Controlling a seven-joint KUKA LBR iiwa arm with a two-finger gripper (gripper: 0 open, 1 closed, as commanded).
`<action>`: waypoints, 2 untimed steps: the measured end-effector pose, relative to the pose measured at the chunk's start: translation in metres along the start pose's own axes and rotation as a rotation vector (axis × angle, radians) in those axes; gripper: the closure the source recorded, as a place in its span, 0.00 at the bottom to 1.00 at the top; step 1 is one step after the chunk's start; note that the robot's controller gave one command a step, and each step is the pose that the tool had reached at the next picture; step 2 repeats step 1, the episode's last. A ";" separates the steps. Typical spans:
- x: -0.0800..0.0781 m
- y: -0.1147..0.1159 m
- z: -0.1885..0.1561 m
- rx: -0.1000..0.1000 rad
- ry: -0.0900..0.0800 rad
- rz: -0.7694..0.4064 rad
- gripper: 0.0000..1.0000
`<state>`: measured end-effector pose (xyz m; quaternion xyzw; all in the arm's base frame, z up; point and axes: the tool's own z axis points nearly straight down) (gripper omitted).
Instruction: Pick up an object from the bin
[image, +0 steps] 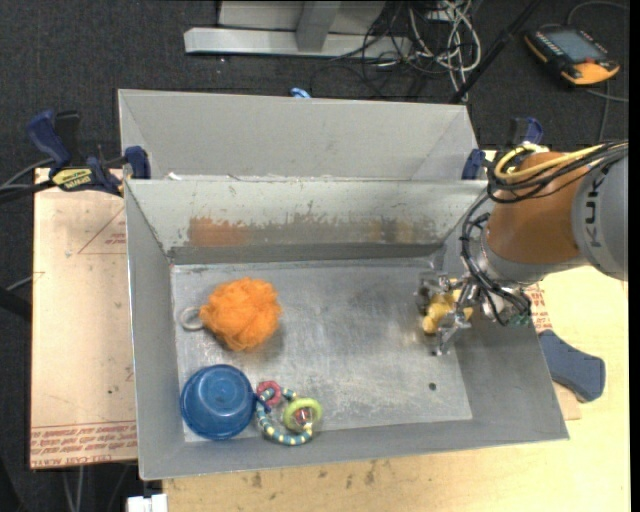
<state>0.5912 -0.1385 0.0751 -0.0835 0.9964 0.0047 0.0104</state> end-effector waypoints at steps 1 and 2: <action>-0.033 -0.006 -0.144 0.009 0.014 -0.028 1.00; -0.033 -0.006 -0.144 0.009 0.014 -0.028 1.00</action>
Offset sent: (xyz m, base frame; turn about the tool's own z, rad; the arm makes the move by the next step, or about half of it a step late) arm 0.0000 0.0000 0.0000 0.0000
